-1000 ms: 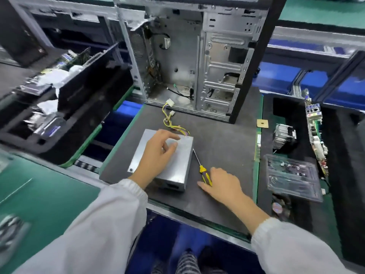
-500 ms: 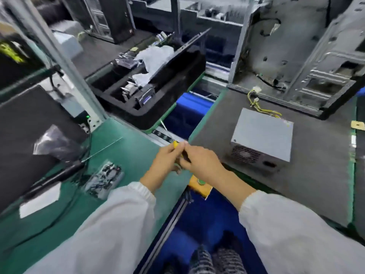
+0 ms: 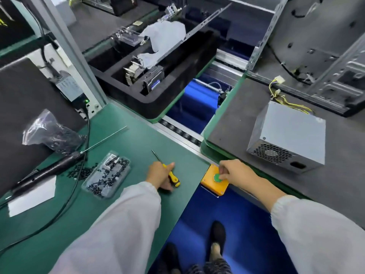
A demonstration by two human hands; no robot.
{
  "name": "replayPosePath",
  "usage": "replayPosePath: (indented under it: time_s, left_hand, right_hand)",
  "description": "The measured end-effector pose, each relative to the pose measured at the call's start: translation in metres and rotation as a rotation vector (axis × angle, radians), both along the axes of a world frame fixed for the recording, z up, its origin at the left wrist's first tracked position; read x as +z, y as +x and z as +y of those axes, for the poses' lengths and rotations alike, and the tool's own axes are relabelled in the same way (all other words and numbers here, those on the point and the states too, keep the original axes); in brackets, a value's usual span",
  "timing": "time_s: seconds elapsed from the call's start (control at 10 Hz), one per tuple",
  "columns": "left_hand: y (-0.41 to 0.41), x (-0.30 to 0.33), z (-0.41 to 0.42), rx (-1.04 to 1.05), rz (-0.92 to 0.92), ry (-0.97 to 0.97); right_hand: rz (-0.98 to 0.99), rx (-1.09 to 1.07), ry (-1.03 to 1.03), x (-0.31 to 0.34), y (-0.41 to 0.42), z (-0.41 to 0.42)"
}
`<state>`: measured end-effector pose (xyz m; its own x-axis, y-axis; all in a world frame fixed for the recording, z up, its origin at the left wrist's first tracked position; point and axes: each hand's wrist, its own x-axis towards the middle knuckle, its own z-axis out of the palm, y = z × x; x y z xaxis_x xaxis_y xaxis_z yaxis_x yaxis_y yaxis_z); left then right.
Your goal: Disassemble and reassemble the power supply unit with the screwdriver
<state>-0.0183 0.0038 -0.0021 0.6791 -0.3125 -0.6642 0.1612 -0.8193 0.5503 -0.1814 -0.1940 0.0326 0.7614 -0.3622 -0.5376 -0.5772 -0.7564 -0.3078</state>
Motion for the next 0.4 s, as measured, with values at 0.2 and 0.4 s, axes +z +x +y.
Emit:
replayPosePath:
  time_s: [0.2, 0.4]
  left_hand:
    - [-0.008, 0.035, -0.026, -0.377, -0.343, 0.242]
    - [-0.028, 0.063, -0.073, -0.281, -0.286, 0.018]
  right_hand:
    - [0.061, -0.027, -0.155, 0.0, 0.014, 0.014]
    - [-0.069, -0.048, -0.014, 0.019, -0.002, 0.014]
